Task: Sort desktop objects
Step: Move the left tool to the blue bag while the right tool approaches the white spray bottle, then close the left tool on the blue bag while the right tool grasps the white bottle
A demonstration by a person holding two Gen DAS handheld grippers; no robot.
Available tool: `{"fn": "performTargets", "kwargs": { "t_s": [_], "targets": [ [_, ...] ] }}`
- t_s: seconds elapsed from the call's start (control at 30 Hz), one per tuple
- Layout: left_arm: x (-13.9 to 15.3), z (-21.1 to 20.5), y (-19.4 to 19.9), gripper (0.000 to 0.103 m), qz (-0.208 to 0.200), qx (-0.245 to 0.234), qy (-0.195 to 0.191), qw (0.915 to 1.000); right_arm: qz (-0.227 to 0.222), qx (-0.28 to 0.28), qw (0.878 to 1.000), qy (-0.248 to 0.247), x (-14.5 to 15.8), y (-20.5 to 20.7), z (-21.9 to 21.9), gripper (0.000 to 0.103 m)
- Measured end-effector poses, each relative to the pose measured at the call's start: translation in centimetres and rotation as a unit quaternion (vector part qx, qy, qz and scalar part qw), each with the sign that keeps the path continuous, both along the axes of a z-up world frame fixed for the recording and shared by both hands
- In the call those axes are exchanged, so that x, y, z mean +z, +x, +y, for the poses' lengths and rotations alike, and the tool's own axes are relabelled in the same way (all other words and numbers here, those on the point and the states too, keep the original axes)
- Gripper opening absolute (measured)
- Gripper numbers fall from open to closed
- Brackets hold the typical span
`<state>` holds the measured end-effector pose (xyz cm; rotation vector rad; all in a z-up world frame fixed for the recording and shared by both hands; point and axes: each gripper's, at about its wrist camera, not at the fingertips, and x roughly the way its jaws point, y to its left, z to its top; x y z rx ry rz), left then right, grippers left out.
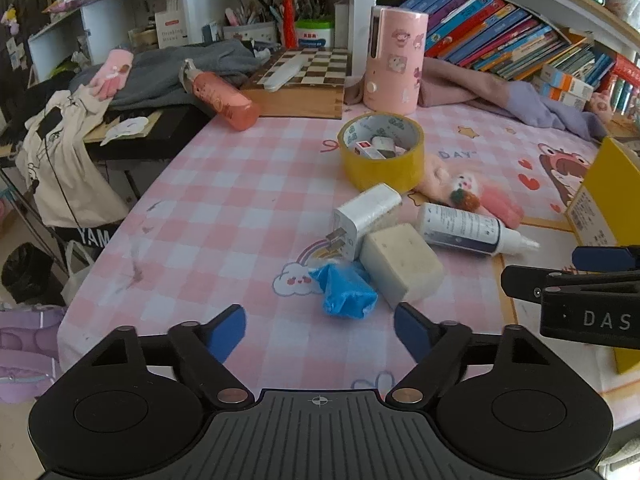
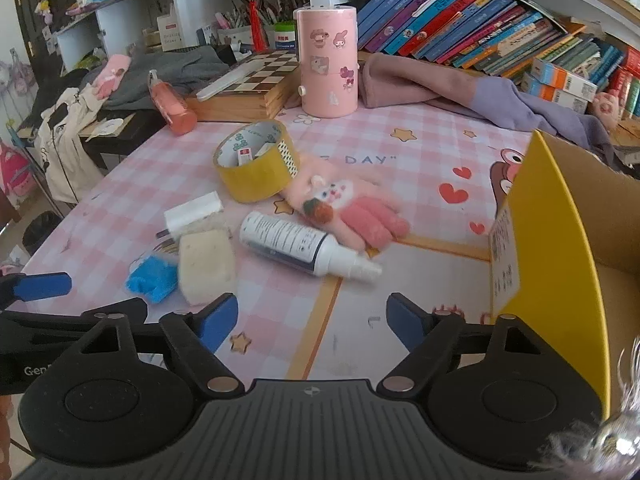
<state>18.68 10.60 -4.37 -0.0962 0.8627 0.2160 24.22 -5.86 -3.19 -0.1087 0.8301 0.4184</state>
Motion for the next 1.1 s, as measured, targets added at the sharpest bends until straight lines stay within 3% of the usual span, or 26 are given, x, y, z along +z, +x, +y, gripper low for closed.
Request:
{"fn": "performTargets", "kwargs": {
  "t_s": [0.13,0.4,0.57,0.77,0.97,1.1],
  "targets": [
    [-0.6,-0.2,1.6,0.07,0.012,-0.007,0.003,0.9999,0.008,0.012,1.0,-0.009,-0.5,1.7,0.6,0.076],
    [-1.6,-0.2,3.5,0.043,0.032,-0.006,0.007,0.9995,0.012,0.054,0.998,-0.028,-1.3,5.2,2.6,0.076],
    [-2.2,-0.1,4.3,0.037,0.043,-0.005,-0.006,0.999,0.007,0.093,0.994,-0.05,-1.8,6.8,4.1,0.074],
    [-2.5,-0.2,4.6,0.036,0.042,-0.003,-0.006,0.9991,0.016,0.132,0.988,-0.081,-2.7,7.6,5.3,0.061],
    [-2.3,0.1,4.7,0.031,0.043,-0.003,-0.016,0.9989,0.033,0.134,0.987,-0.081,-2.8,7.4,4.1,0.033],
    [-2.2,0.4,4.5,0.031,0.047,-0.001,-0.021,0.9987,0.063,0.135,0.987,-0.062,-2.6,7.1,3.3,0.031]
  ]
}}
